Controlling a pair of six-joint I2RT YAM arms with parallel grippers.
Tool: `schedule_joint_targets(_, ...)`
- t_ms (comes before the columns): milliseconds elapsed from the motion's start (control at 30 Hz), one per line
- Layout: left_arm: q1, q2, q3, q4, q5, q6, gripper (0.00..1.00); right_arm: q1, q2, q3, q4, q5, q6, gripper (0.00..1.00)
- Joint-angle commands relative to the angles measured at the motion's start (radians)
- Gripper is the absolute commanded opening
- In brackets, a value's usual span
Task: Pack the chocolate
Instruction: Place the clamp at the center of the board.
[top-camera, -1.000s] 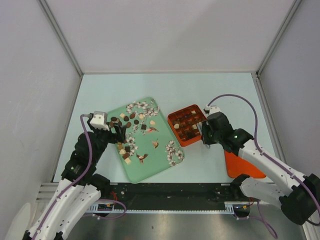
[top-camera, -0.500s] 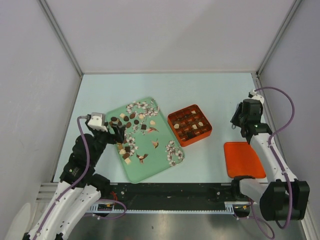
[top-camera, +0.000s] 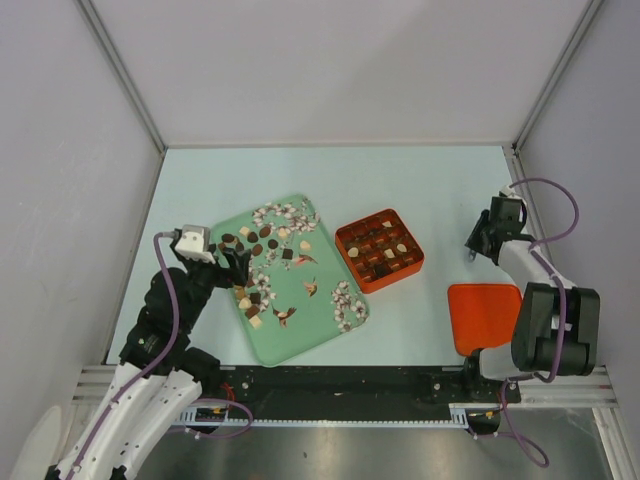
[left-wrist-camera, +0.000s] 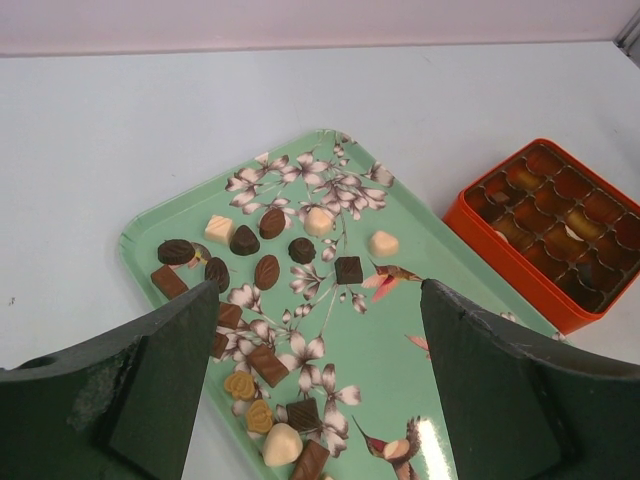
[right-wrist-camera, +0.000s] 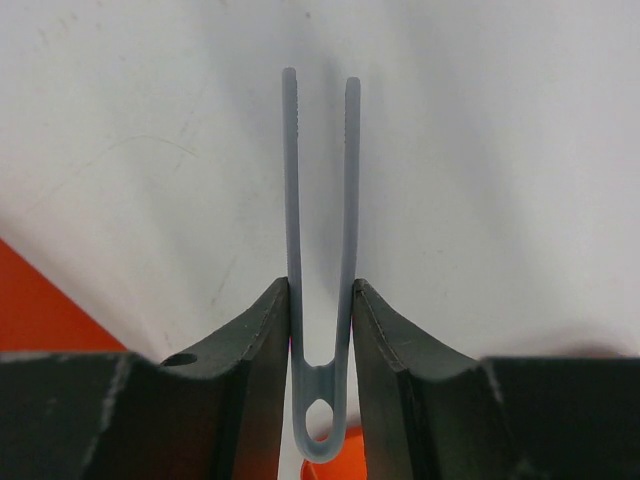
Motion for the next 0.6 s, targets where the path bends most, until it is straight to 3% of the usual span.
schedule_joint_targets(0,0.006,0.011,-0.004,0.021,-0.016,0.001,0.86,-0.019,0.077,0.022,0.099,-0.03,-0.022,0.34)
schedule_joint_targets(300,0.006,0.02,-0.003,0.019,-0.017,0.004,0.86,-0.053,0.226,0.022,0.148,-0.072,-0.025,0.48)
schedule_joint_targets(433,0.006,0.02,-0.004,0.019,-0.017,0.004,0.86,-0.048,0.197,0.024,0.131,-0.099,-0.028,0.67)
schedule_joint_targets(567,0.004,0.022,-0.004,0.019,-0.02,0.004,0.86,-0.008,0.113,0.024,0.089,-0.052,-0.042,0.78)
